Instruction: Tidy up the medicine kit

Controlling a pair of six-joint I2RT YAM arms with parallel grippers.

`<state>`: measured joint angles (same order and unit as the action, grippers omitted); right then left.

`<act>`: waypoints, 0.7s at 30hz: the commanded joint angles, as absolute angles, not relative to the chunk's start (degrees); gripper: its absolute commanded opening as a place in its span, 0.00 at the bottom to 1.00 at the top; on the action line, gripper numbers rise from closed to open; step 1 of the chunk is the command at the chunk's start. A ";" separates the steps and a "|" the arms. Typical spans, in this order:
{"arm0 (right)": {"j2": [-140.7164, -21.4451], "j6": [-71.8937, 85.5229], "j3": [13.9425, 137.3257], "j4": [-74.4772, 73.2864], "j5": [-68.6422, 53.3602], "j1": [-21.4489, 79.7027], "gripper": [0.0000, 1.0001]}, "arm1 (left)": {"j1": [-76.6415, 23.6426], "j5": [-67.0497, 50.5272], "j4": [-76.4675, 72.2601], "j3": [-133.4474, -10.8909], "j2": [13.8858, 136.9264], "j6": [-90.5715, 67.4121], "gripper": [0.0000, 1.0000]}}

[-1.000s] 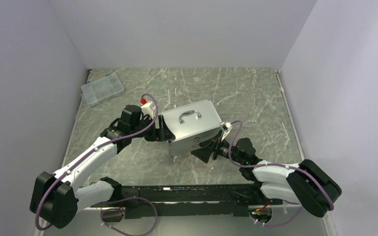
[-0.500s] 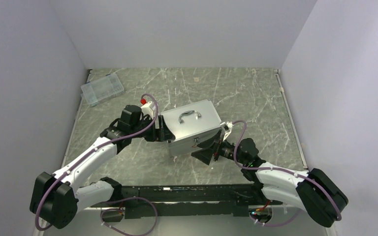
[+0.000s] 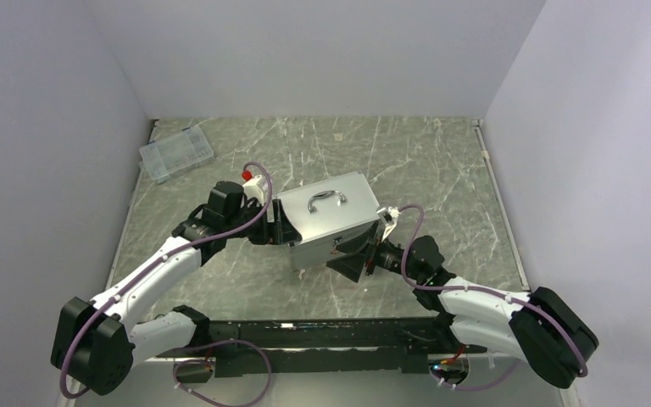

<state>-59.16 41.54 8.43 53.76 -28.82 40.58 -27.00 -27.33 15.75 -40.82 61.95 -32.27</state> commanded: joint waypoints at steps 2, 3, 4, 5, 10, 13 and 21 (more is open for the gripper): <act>-57.53 40.01 10.29 53.94 -28.15 41.21 1.00 | -27.41 -27.51 17.22 -40.17 61.16 -30.88 0.81; -56.88 39.60 10.42 52.26 -28.19 41.23 1.00 | -27.35 -27.51 17.30 -40.17 61.17 -30.93 0.81; -56.25 38.86 10.91 50.02 -28.16 41.29 1.00 | -27.46 -27.58 17.19 -40.17 61.24 -30.90 0.81; -55.54 38.09 11.50 47.53 -27.90 41.24 1.00 | -27.48 -27.64 17.16 -40.16 61.26 -30.88 0.81; -52.95 34.91 11.64 38.25 -21.35 41.21 1.00 | -27.46 -27.41 17.50 -40.43 61.16 -30.67 0.81; -53.70 34.62 11.30 38.35 -19.05 41.17 1.00 | -27.50 -27.42 17.45 -40.49 61.25 -30.67 0.81; -58.19 33.80 11.43 41.38 -14.32 41.08 1.00 | -27.42 -27.42 17.62 -40.74 61.34 -30.51 0.81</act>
<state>-56.77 35.48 9.69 38.63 -17.87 40.97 -27.07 -27.33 15.75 -40.82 61.95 -32.18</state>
